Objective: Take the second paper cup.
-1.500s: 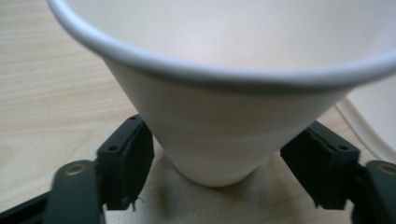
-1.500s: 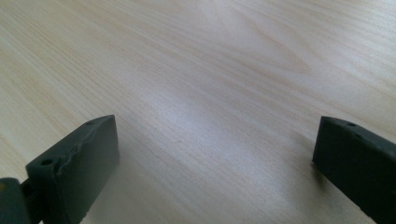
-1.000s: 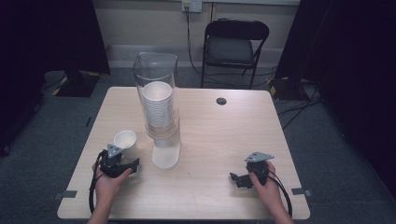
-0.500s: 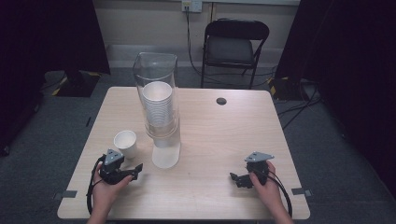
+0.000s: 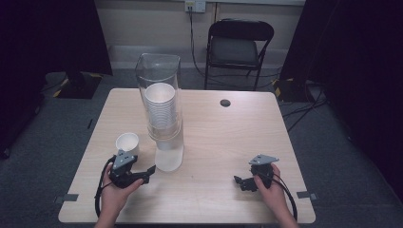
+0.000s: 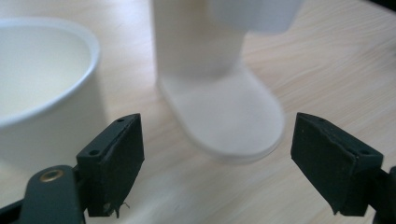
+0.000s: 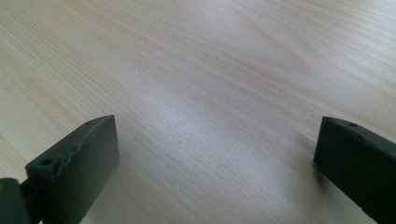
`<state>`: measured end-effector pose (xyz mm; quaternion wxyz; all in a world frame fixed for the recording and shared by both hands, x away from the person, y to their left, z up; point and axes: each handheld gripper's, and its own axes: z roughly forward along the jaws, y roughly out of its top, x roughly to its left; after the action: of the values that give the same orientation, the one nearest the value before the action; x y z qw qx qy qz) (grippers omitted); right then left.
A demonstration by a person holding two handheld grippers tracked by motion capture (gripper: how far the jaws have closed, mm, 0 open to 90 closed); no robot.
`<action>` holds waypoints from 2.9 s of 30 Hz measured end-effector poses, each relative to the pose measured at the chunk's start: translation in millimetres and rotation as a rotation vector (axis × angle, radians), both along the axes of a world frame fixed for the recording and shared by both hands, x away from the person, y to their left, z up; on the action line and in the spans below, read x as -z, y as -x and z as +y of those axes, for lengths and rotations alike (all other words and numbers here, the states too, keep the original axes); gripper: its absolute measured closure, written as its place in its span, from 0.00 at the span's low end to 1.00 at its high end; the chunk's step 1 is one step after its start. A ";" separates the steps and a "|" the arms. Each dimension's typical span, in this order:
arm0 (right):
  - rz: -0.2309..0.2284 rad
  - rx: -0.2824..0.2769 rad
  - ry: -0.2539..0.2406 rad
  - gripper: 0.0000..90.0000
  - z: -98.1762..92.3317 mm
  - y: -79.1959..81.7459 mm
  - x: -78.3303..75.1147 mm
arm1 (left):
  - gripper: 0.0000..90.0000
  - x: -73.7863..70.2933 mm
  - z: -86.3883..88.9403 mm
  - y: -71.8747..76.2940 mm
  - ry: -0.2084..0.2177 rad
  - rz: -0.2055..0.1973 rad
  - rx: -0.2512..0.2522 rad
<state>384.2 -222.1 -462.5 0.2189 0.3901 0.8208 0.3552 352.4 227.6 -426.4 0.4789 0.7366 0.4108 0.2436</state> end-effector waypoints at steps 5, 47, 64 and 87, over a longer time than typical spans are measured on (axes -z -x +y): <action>0.000 -0.001 0.000 0.00 0.0 0.0 0.0 | 0.20 -10.8 -15.1 -5.0 0.010 -0.025 0.020; 0.000 -0.002 0.003 0.00 0.0 -0.3 -0.1 | 0.24 -26.8 -52.8 -44.6 0.083 -0.187 -0.069; -0.001 -0.003 0.003 0.00 -0.1 -0.4 -0.1 | 0.35 -26.3 -53.3 -47.1 0.049 -0.193 -0.022; -0.001 -0.003 0.005 0.00 0.0 -0.6 -0.1 | 0.38 -18.7 -57.3 -45.1 0.061 -0.216 -0.047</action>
<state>384.8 -222.0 -462.4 0.2197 0.3884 0.8221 0.3536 397.5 170.4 -407.7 0.5366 0.6815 0.3811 0.3198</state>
